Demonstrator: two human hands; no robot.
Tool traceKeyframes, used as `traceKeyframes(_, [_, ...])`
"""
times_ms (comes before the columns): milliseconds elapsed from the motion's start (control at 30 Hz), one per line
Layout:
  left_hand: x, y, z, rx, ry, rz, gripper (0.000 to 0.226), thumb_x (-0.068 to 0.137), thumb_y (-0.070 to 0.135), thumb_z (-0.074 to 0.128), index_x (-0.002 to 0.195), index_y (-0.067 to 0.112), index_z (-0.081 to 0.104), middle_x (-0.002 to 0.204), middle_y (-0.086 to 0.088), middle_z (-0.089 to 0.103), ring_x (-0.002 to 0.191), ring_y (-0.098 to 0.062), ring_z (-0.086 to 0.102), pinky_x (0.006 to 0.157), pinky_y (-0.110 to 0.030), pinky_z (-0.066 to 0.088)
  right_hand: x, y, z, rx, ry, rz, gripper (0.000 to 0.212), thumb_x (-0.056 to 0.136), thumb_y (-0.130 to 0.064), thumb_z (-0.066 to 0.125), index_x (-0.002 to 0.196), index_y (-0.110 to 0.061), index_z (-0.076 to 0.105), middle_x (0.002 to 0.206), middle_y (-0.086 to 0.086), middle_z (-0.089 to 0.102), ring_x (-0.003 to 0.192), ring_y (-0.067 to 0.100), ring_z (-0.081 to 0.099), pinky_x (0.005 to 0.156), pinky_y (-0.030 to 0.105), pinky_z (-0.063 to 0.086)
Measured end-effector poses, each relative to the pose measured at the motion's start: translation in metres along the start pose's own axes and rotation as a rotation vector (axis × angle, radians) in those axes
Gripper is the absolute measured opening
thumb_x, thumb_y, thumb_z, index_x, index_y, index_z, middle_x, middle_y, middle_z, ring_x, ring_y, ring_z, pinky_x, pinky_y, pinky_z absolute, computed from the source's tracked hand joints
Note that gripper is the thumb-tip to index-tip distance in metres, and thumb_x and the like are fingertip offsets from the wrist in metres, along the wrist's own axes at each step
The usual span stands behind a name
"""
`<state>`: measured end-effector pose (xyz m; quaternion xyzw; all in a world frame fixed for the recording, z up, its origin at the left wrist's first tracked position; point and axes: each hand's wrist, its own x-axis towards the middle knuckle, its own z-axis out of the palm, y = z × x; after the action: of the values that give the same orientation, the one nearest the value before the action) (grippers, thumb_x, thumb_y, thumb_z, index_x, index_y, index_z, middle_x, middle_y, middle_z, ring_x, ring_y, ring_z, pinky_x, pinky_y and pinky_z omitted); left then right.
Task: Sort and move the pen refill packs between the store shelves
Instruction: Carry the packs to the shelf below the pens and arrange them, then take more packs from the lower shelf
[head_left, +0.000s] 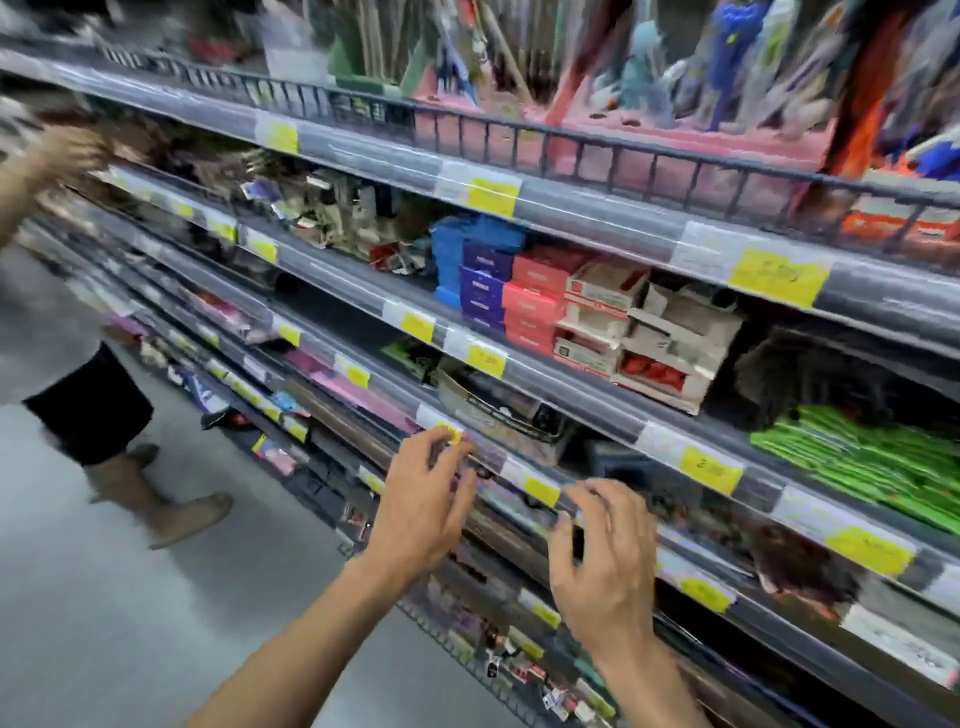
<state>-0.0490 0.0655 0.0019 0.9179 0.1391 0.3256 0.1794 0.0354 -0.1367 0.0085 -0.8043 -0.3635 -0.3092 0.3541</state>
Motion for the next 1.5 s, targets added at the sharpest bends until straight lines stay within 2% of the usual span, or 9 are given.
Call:
traceKeyframes(233, [0.031,-0.193,-0.041,0.165,-0.293,-0.217,0.044,0.104,0.029,0.058,0.141,0.007,0.059,0.141,-0.021,0.054,0.131,-0.041,0.05,0.103,-0.051,0.049,0.044,-0.091,0.183,0.063,-0.376,0.167,0.029,0.094,-0.016,0.063,0.121,-0.006,0.067,0.121,0.013,0.064,0.115,0.034,0.06,0.096,0.048,0.054])
traceKeyframes(433, [0.095,-0.282,-0.045,0.3,-0.595,-0.029,0.064,0.105,0.029,0.05,0.163,0.015,0.03,0.168,-0.032,0.016,0.157,-0.047,0.014,0.126,-0.053,0.02,0.089,-0.114,0.286,-0.08,-0.712,0.258,0.059,0.105,-0.035,0.045,0.158,-0.015,0.032,0.167,0.013,0.025,0.154,0.027,0.023,0.124,0.037,0.019])
traceKeyframes(500, [0.114,-0.3,-0.035,0.312,-0.622,0.013,0.064,0.107,0.031,0.046,0.166,0.019,0.023,0.171,-0.029,0.005,0.16,-0.044,0.005,0.128,-0.051,0.013,0.091,-0.118,0.304,-0.147,-0.685,0.25,0.059,0.103,-0.034,0.051,0.157,-0.013,0.037,0.165,0.018,0.028,0.153,0.032,0.026,0.124,0.04,0.022])
traceKeyframes(600, [0.151,-0.317,-0.014,0.284,-0.55,0.046,0.06,0.11,0.034,0.04,0.164,0.014,0.026,0.17,-0.03,0.014,0.16,-0.041,0.012,0.128,-0.047,0.012,0.093,-0.124,0.327,-0.274,-0.565,0.242,0.056,0.095,-0.027,0.065,0.146,-0.006,0.054,0.151,0.025,0.048,0.14,0.04,0.047,0.118,0.051,0.036])
traceKeyframes(900, [0.167,-0.343,0.033,0.394,-0.626,0.257,0.064,0.108,0.056,0.023,0.164,0.026,0.019,0.169,-0.022,0.026,0.159,-0.038,0.017,0.129,-0.056,0.005,0.095,-0.139,0.352,-0.442,-0.478,0.335,0.047,0.098,-0.026,0.06,0.14,-0.006,0.059,0.147,0.021,0.054,0.139,0.036,0.048,0.121,0.052,0.031])
traceKeyframes(1167, [0.167,-0.355,0.03,0.323,-0.58,0.337,0.061,0.107,0.053,0.031,0.16,0.022,0.033,0.157,-0.022,0.043,0.146,-0.04,0.037,0.122,-0.056,0.021,0.101,-0.164,0.376,-0.488,-0.319,0.586,0.044,0.102,-0.027,0.049,0.142,-0.008,0.057,0.147,0.019,0.051,0.139,0.038,0.043,0.12,0.048,0.033])
traceKeyframes(1267, [0.176,-0.359,0.03,0.26,-0.519,0.342,0.056,0.106,0.048,0.037,0.151,0.015,0.045,0.143,-0.021,0.057,0.132,-0.039,0.05,0.112,-0.053,0.037,0.109,-0.164,0.381,-0.525,-0.234,0.651,0.04,0.102,-0.026,0.051,0.136,-0.006,0.059,0.133,0.019,0.057,0.129,0.037,0.048,0.109,0.047,0.043])
traceKeyframes(1367, [0.192,-0.357,0.032,0.139,-0.448,0.273,0.049,0.105,0.04,0.044,0.143,0.009,0.051,0.119,-0.02,0.068,0.111,-0.04,0.058,0.092,-0.051,0.048,0.118,-0.157,0.384,-0.61,-0.204,0.707,0.037,0.1,-0.027,0.054,0.129,-0.005,0.06,0.112,0.02,0.06,0.109,0.038,0.055,0.093,0.048,0.049])
traceKeyframes(1500, [0.201,-0.346,0.045,-0.018,-0.459,0.149,0.051,0.107,0.038,0.041,0.151,0.013,0.044,0.118,-0.02,0.069,0.113,-0.04,0.055,0.091,-0.047,0.047,0.117,-0.15,0.398,-0.659,-0.153,0.776,0.037,0.099,-0.032,0.053,0.126,-0.009,0.064,0.109,0.021,0.063,0.105,0.04,0.056,0.09,0.047,0.047])
